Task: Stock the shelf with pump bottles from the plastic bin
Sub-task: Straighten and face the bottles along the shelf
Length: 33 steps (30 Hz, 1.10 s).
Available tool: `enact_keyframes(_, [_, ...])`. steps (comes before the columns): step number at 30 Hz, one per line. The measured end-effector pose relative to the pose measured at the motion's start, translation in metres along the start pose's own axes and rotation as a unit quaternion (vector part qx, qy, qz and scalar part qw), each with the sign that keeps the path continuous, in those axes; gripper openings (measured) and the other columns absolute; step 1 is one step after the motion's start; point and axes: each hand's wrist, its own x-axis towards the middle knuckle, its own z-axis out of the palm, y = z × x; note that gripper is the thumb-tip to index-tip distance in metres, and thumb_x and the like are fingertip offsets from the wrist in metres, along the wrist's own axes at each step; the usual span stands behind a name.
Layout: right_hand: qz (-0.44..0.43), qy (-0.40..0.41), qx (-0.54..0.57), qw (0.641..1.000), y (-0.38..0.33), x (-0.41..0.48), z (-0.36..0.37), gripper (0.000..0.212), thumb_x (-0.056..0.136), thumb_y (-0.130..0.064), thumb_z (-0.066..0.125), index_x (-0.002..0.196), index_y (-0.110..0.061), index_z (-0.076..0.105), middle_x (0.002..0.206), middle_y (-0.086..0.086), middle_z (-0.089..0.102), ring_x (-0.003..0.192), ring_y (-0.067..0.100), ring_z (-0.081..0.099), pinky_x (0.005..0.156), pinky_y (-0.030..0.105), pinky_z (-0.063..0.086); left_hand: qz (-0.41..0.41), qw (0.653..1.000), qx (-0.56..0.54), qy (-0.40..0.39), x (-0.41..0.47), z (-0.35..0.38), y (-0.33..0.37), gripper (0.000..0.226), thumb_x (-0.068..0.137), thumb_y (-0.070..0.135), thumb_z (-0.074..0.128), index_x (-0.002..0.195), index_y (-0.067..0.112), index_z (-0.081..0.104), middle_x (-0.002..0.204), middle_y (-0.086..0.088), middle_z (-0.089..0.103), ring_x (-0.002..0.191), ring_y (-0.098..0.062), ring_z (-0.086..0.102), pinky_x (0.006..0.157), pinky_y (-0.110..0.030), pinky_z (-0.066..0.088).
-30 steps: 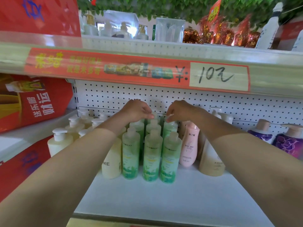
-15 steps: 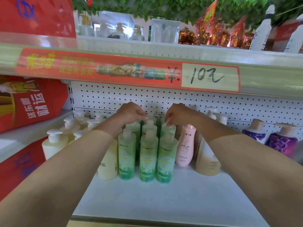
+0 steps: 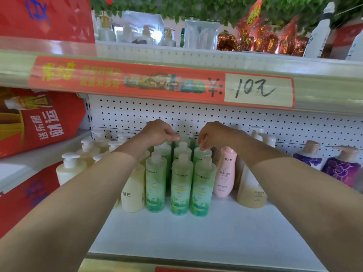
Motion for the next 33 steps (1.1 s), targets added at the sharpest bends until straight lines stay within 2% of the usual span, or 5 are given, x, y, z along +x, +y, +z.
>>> enact_keyframes(11, [0.069,0.132,0.023,0.989,0.023,-0.056,-0.043,0.041,0.088,-0.037,0.074,0.123,-0.016,0.069,0.124,-0.001,0.068,0.112,0.013,0.063,0.087,0.010,0.037,0.089,0.996,-0.024,-0.005,-0.005,0.030,0.054,0.037,0.082,0.039,0.077,0.110,0.015,0.073,0.112,0.004,0.071,0.104,-0.009,0.062,0.086,-0.019,0.042])
enact_keyframes(16, [0.077,0.095,0.027,0.992,0.045,-0.078,-0.028,0.048,0.089,-0.040,0.071,0.130,-0.015,0.064,0.126,0.000,0.064,0.121,0.021,0.056,0.095,0.025,0.042,0.102,0.993,-0.049,-0.021,-0.011,0.056,0.072,0.033,0.079,0.041,0.079,0.104,0.019,0.075,0.107,0.005,0.072,0.102,-0.010,0.064,0.088,-0.023,0.047])
enact_keyframes(20, [0.048,0.071,0.000,0.996,0.055,-0.066,-0.011,0.018,0.090,-0.039,0.069,0.084,-0.026,0.058,0.085,-0.012,0.051,0.096,0.023,0.052,0.066,0.024,0.035,0.091,0.995,-0.034,-0.018,-0.013,0.069,0.073,0.032,0.079,0.041,0.079,0.104,0.021,0.075,0.109,0.004,0.073,0.104,-0.012,0.065,0.093,-0.025,0.048])
enact_keyframes(24, [0.008,0.052,-0.023,0.998,0.064,-0.053,-0.013,0.039,0.090,-0.035,0.070,0.123,-0.015,0.066,0.120,0.003,0.062,0.114,0.025,0.056,0.085,0.029,0.041,0.069,0.998,0.001,-0.004,-0.005,0.069,0.073,0.044,0.082,0.039,0.076,0.120,0.017,0.069,0.125,0.001,0.067,0.115,-0.014,0.059,0.093,-0.022,0.041])
enact_keyframes(33, [-0.031,-0.010,0.004,0.999,0.084,-0.036,-0.014,0.059,0.074,-0.032,0.085,0.126,-0.020,0.060,0.118,-0.002,0.061,0.106,0.020,0.057,0.080,0.030,0.046,0.037,0.999,0.037,-0.013,0.003,0.078,0.074,0.034,0.085,0.026,0.076,0.116,0.014,0.072,0.117,-0.001,0.070,0.110,-0.014,0.063,0.087,-0.017,0.040])
